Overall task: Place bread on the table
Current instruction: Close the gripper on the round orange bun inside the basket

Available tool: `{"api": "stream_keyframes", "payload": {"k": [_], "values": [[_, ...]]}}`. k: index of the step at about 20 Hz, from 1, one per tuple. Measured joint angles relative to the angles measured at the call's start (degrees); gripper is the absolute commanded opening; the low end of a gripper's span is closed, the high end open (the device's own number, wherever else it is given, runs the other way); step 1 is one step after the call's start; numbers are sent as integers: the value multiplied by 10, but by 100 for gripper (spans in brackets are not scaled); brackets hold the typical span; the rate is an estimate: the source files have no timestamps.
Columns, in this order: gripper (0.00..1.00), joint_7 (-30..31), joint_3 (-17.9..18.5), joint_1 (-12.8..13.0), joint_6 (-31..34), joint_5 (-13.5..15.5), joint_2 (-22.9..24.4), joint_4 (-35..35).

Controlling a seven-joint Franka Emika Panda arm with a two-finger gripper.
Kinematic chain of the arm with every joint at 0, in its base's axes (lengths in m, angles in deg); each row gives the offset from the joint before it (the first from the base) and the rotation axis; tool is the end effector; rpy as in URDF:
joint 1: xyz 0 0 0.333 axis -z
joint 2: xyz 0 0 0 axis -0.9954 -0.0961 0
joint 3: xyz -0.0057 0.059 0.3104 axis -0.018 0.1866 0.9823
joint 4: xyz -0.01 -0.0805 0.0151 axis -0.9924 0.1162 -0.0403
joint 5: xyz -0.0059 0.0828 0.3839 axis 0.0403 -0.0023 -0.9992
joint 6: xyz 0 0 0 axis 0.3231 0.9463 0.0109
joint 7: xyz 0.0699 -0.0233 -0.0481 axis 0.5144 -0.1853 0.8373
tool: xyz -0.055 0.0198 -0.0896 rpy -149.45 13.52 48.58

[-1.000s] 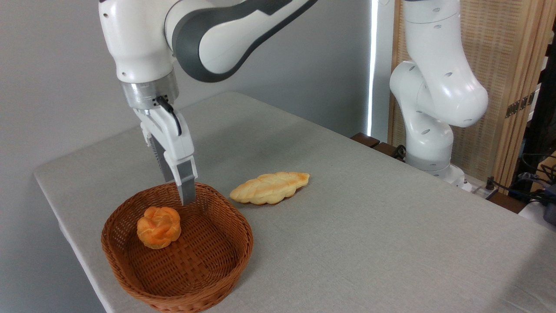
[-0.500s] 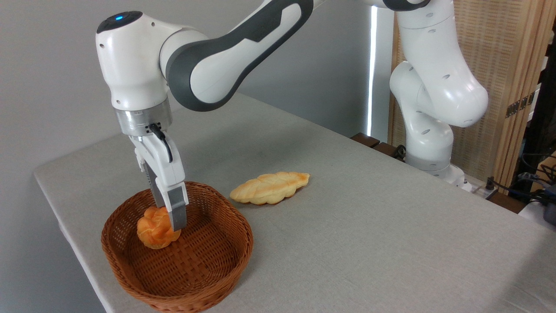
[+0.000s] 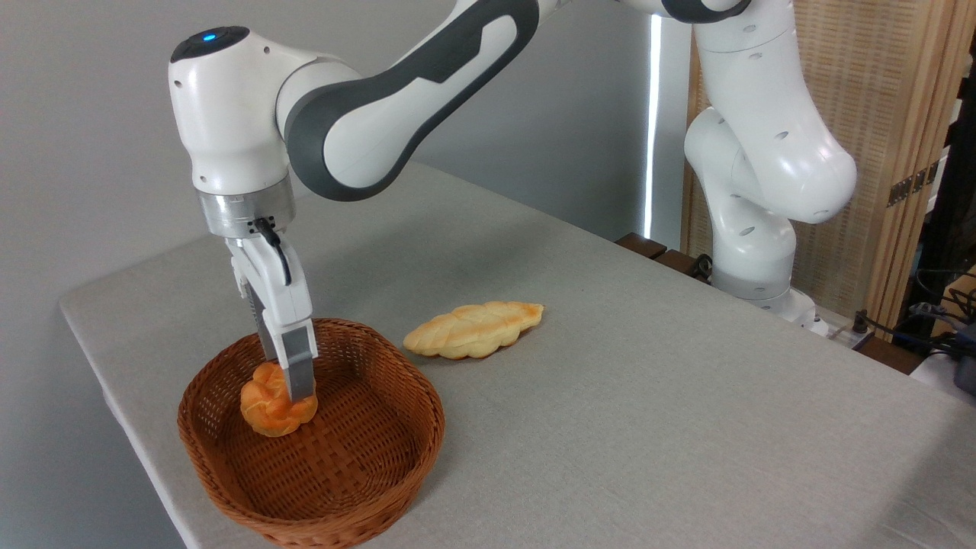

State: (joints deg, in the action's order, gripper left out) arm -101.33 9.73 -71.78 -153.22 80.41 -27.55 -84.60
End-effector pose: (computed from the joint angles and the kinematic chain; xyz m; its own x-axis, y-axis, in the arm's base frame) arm 0.6319 -0.1734 0.4469 0.6119 -0.7827 0.1137 -0.7865 -0.6174 -0.0179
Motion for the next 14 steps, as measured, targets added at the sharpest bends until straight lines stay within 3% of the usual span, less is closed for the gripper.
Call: {"api": "stream_keyframes", "payload": {"k": [10, 11, 13, 14], "values": [[98, -1, 0, 0, -51, -18, -12, -13], [88, -1, 0, 0, -51, -19, -12, -13], [57, -1, 0, 0, -51, -19, -12, -14], [52, -1, 0, 0, -51, -19, -12, -14]]}}
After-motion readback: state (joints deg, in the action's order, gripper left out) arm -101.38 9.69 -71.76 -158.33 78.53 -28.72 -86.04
